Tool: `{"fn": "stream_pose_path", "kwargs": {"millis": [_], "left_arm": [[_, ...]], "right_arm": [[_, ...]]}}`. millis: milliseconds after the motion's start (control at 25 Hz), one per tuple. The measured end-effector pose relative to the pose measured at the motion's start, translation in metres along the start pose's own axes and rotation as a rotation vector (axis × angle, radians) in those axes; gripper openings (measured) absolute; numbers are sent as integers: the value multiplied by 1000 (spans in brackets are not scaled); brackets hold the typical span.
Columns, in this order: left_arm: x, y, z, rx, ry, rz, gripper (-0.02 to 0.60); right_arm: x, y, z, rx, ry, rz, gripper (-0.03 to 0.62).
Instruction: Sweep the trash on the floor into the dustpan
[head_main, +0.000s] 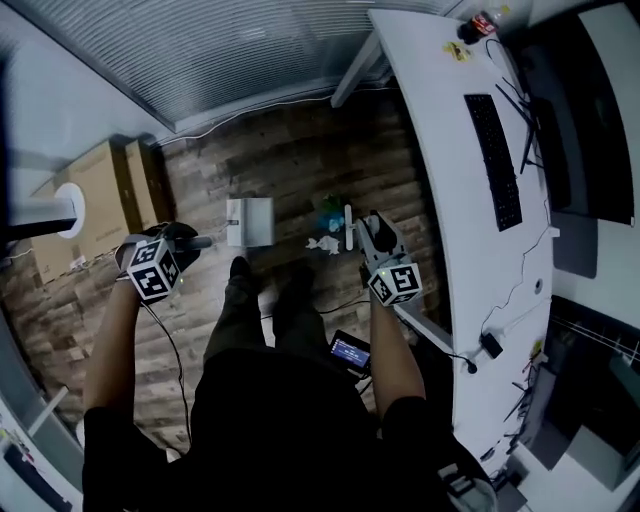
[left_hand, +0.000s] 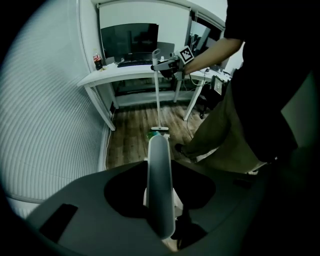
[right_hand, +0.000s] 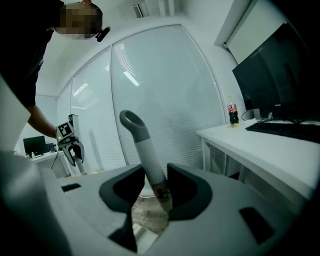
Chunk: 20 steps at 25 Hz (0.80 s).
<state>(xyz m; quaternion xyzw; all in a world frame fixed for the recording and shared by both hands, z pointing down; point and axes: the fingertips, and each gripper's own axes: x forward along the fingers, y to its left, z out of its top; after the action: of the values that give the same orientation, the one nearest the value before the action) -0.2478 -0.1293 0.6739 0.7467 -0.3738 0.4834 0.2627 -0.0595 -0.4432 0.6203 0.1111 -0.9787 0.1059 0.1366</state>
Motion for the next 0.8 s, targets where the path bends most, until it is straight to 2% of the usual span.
{"fn": "stream_pose_path", "kwargs": {"millis": [240,640,800], "left_arm": [[-1,2,-2,-13,8,-26,127],[-1,-3,0,-105,-27,-26,126],[-1,-9,-1,-121,-33,-25,126]], "right_arm": [[40,21,2,10,-8,28,130],[75,81,8,54,-40,187,138],[87,103,16,101,-78,195,138]]}}
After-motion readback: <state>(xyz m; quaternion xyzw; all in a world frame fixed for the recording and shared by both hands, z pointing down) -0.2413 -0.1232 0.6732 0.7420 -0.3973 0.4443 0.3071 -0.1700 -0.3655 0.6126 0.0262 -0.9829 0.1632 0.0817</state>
